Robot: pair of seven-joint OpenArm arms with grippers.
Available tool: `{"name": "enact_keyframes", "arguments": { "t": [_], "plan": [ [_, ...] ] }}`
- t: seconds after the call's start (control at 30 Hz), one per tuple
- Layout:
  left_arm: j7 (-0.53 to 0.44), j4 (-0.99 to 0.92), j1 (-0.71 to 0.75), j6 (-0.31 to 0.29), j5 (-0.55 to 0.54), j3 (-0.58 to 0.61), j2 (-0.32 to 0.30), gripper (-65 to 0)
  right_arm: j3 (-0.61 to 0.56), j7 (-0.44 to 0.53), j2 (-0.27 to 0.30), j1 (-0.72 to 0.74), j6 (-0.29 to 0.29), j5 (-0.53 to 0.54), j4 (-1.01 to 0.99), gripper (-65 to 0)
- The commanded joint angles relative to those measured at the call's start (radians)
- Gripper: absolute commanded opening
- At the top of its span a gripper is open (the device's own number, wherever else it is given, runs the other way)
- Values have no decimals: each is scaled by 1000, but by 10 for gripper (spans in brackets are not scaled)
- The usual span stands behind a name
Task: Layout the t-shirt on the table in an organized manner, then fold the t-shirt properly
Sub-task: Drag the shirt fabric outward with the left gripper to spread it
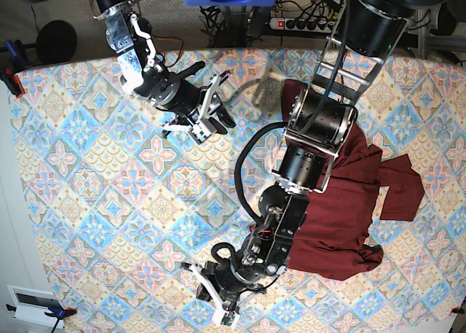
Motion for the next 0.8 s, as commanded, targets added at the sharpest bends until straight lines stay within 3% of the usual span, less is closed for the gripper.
{"name": "enact_keyframes", "arguments": {
  "t": [0.0, 0.23, 0.33, 0.53, 0.77],
  "plan": [
    [-8, 19, -34, 6, -3, -6, -41, -608, -1, 23, 2, 10, 8, 12, 13, -534],
    [-6, 12, 55, 6, 4, -6, -203, -435, -9, 23, 2, 33, 8, 12, -16, -534],
    [-49, 11, 99, 6, 7, -3, -249, -399, -47, 23, 2, 65, 8, 12, -16, -534],
    [-65, -104, 129, 6, 7, -1, -252, -400, -76, 23, 1, 87, 8, 11, -13, -534],
    [-167, -251, 136, 6, 27, 0, -215, -400, -78, 23, 1, 80, 8, 11, -5, -534]
  ]
}}
